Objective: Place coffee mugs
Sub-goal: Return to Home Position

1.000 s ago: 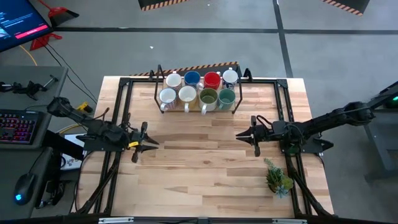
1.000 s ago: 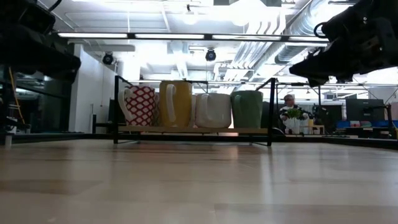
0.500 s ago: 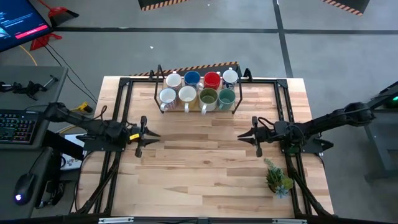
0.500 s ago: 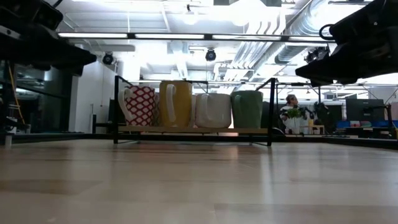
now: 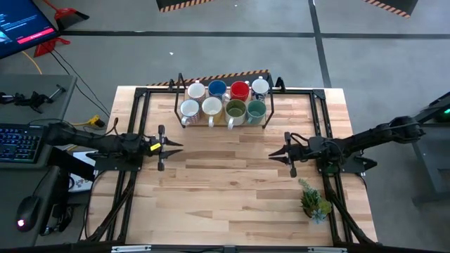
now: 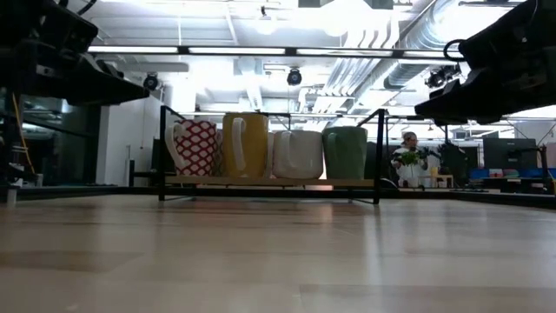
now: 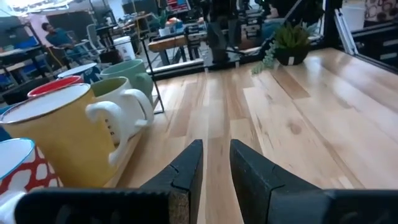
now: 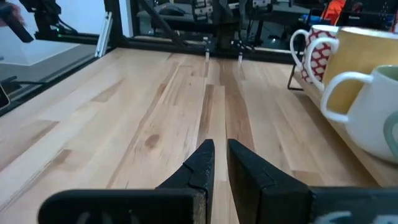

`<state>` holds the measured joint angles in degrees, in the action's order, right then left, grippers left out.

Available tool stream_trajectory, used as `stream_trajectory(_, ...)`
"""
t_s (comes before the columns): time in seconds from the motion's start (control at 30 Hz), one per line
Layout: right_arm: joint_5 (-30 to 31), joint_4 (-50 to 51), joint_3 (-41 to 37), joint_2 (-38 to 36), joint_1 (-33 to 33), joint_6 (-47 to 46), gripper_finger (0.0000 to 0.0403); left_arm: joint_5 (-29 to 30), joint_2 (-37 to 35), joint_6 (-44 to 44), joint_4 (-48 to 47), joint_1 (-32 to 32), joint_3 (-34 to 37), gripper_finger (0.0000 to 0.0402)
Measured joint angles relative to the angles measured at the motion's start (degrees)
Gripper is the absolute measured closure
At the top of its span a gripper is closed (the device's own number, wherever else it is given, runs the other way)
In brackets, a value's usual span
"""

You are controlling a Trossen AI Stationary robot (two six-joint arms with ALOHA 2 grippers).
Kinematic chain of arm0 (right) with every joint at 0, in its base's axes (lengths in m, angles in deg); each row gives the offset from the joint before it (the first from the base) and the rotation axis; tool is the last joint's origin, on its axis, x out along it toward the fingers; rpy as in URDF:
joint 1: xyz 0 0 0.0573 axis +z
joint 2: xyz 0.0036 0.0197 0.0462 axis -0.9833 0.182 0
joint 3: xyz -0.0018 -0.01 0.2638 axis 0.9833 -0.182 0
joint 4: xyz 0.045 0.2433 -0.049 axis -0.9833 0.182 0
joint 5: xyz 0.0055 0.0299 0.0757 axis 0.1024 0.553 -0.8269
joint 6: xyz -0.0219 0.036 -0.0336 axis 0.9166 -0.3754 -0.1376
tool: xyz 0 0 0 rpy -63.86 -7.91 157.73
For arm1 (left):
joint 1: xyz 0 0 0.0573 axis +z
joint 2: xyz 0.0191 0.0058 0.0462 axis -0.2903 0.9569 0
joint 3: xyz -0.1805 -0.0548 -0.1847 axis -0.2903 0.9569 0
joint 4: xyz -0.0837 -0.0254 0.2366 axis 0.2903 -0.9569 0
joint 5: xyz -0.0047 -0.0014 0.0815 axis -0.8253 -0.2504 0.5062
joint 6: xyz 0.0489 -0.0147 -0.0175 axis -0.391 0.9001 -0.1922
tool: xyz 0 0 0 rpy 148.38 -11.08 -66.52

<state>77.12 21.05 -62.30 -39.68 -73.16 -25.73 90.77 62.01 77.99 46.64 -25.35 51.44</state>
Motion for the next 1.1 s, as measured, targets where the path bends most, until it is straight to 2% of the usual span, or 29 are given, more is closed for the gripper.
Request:
stream_trajectory(0.43,0.0,4.8,0.0,-0.9,0.0,-0.2,0.0368,0.2,0.0,0.7,0.0,0.0,0.0,0.0332)
stream_trajectory(0.6,0.0,13.1,0.0,-10.1,0.0,-0.2,0.0368,0.2,0.0,0.7,0.0,0.0,0.0,0.0332)
stream_trajectory(0.77,0.0,22.8,0.0,-23.1,0.0,-0.2,0.0368,0.2,0.0,0.8,0.0,0.0,0.0,0.0332)
stream_trajectory(0.9,-0.3,36.0,0.0,-34.1,-1.4,-0.2,0.0368,0.2,0.0,0.8,0.0,0.0,0.0,0.0332)
stream_trajectory(1.1,-1.5,37.6,0.1,-43.2,-6.0,-0.2,0.0368,0.2,0.0,0.8,0.0,0.0,0.0,0.0332)
